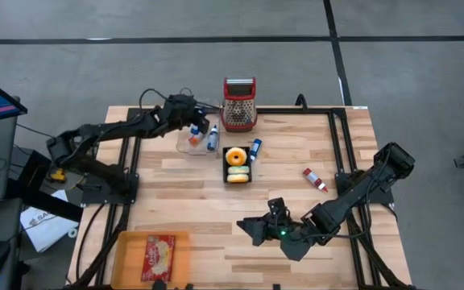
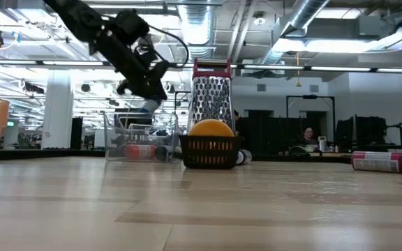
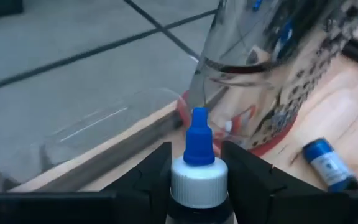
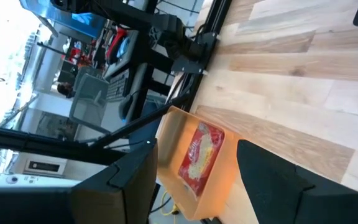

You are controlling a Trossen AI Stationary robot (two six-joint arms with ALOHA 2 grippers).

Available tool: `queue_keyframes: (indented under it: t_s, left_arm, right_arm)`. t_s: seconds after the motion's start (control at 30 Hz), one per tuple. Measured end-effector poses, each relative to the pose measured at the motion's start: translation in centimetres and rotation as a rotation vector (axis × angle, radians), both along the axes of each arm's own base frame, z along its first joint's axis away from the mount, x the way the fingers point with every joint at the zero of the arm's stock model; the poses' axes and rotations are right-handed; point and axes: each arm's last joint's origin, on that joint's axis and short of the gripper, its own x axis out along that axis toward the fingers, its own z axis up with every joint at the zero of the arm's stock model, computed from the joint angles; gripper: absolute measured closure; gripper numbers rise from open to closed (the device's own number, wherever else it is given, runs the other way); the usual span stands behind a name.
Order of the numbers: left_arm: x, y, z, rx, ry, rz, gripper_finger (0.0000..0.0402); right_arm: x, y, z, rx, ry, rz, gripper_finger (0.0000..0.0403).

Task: Pick & Place Food Item
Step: Put the bottom blue food coloring bottle into the transparent bin, then put the blue food coloring bottle into the transparent bin

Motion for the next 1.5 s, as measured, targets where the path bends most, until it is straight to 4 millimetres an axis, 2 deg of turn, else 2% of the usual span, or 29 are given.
queue_keyframes:
  t_s: [0.17, 0.37, 0.63, 0.83, 0.97, 1.07, 1.27, 1.4, 1.5]
  left_arm:
    - [0.7, 1.2, -1.7, -0.051, -0.022, 0.002, 0.0277]
    - [0.8, 1.4, -1.4, -0.021, -0.045, 0.031, 0.0256]
    - [-0.2, 0.9, 1.3, 0.056, -0.129, 0.055, 0.0229]
    - [-1.9, -1.7, 5.4, 0.102, -0.243, -0.025, 0.0225]
    - [-3.3, -4.6, 8.2, 0.12, -0.342, -0.099, 0.0227]
    - [-4.2, -6.9, 9.9, 0.127, -0.422, -0.226, 0.0224]
    - [-4.7, -11.2, 11.2, 0.069, -0.493, -0.541, 0.0219]
    - [-4.3, -13.7, 11.2, 0.035, -0.49, -0.66, 0.0219]
    - [-3.9, -15.3, 11.0, 0.027, -0.489, -0.679, 0.0219]
  right_arm:
    - [0.0, -0.1, 0.0, 0.011, -0.007, -0.021, 0.019]
    - [-0.1, -0.2, -0.1, -0.008, 0.0, -0.042, 0.019]
    - [0.0, -0.9, -0.5, -0.039, 0.034, -0.077, 0.019]
    - [-1.2, -3.0, -1.5, -0.013, 0.18, -0.192, 0.0199]
    - [-3.0, -5.5, -1.0, -0.039, 0.309, -0.273, 0.0209]
    - [-3.9, -7.9, -0.1, -0.111, 0.432, -0.246, 0.0215]
    - [-4.3, -13.9, 2.0, -0.289, 0.718, 0.081, 0.0214]
    - [-4.1, -19.3, 2.7, -0.352, 0.803, 0.319, 0.0214]
    - [-4.4, -23.7, 2.5, -0.31, 0.86, 0.366, 0.0214]
